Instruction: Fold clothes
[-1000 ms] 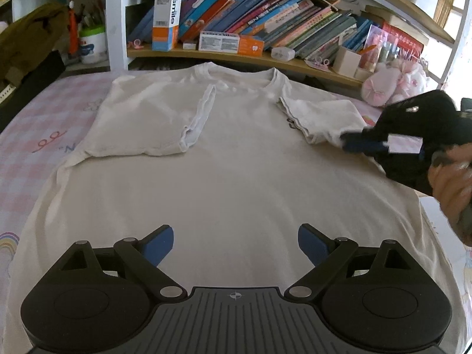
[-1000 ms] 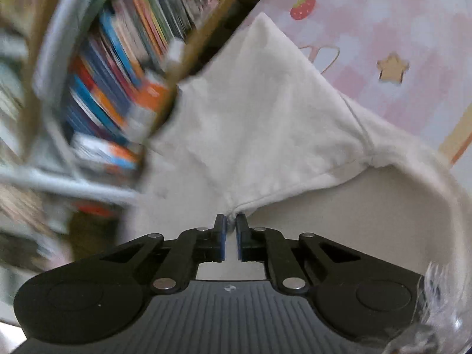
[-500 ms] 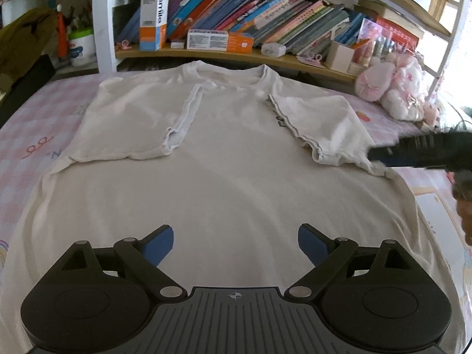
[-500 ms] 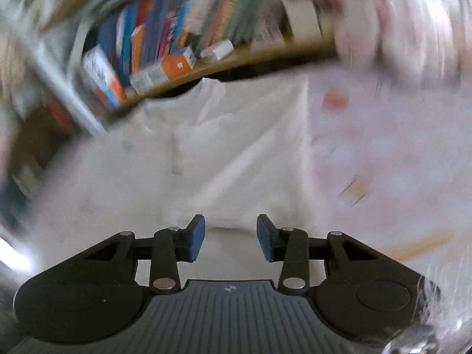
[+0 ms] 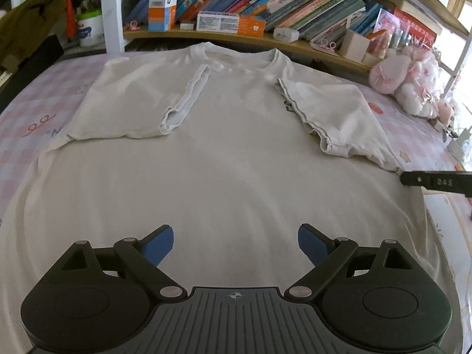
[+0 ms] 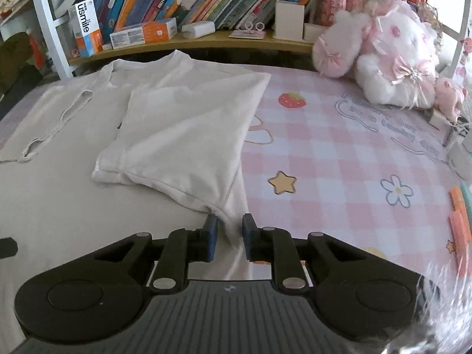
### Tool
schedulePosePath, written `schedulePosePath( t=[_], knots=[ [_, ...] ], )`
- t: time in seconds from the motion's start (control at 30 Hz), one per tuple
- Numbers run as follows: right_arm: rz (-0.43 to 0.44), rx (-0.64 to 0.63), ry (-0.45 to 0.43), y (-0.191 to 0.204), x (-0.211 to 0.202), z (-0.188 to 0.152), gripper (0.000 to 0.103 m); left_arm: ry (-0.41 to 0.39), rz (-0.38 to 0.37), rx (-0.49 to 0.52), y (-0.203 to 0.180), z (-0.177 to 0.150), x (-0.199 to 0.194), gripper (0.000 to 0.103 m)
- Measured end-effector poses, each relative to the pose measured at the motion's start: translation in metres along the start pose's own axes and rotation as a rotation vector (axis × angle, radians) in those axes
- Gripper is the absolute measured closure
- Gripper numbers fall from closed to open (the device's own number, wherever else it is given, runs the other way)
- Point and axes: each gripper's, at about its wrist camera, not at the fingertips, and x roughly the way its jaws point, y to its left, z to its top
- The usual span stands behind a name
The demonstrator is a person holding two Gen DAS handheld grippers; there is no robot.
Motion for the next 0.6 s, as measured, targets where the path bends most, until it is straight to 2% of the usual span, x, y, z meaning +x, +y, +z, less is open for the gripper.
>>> schedulePosePath(
  t=[0.07,0.17,0.2,0.43,0.6],
  knots=[
    [0.002,0.025,0.009,-0.005,-0.004,-0.002,0.083,-0.001,0.005,-0.002,-0.004,0.0,0.0,0.01],
    [0.062,0.073,0.016,-0.015,-0.012,-0.004,0.075,-0.004,0.011,0.0,-0.01,-0.001,-0.001,0.01],
    [0.088,0.088,0.01,-0.018,-0.015,-0.004,0.07,-0.006,0.013,0.0,-0.012,-0.001,-0.002,0.01],
    [0.182,0.206,-0.027,-0.036,-0.016,0.01,0.069,-0.007,0.034,-0.003,-0.026,-0.003,-0.003,0.01],
    [0.213,0.29,-0.001,-0.045,0.003,0.021,0.069,-0.007,0.047,0.017,-0.037,-0.005,-0.006,0.01]
  ],
)
